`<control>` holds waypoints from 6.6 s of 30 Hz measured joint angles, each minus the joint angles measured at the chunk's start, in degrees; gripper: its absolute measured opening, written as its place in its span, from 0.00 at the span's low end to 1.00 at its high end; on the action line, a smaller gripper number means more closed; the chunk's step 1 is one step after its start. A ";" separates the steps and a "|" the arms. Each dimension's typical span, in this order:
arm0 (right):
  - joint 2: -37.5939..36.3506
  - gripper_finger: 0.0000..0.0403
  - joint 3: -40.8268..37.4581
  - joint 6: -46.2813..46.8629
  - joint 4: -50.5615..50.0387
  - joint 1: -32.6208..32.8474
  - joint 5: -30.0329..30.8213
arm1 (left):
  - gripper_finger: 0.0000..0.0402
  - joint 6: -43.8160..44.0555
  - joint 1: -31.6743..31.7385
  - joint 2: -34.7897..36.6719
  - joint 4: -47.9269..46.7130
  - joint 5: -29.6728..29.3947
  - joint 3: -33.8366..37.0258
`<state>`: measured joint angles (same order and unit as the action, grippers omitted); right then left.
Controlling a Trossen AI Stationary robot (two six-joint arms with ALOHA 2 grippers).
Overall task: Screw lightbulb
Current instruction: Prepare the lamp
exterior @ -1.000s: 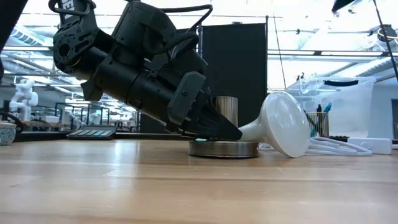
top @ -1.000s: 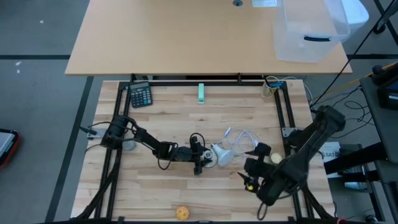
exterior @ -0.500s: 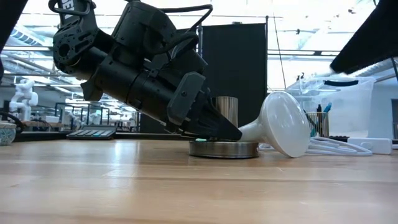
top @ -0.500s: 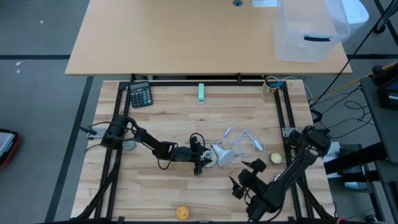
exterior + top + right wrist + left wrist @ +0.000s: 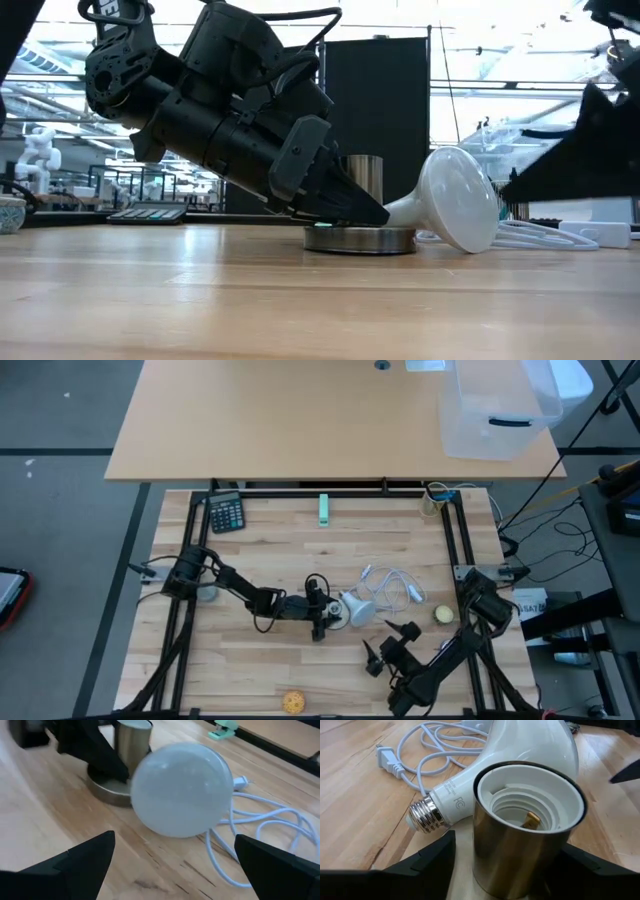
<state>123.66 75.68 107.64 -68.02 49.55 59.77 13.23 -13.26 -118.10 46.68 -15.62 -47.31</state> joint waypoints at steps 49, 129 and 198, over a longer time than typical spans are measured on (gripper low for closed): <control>-0.24 0.99 4.28 -11.35 -0.93 -3.05 -11.61 | 0.67 2.80 -0.04 0.00 0.14 0.00 0.00; -8.24 0.99 4.08 -10.11 4.25 0.29 6.76 | 0.67 2.71 0.11 0.00 0.55 0.04 0.00; -5.86 0.99 -1.33 -21.80 10.22 -9.49 -2.93 | 0.67 2.73 0.11 0.00 0.55 0.04 0.00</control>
<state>117.80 74.35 85.84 -57.80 40.06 56.84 15.96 -13.14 -118.10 47.22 -15.57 -47.31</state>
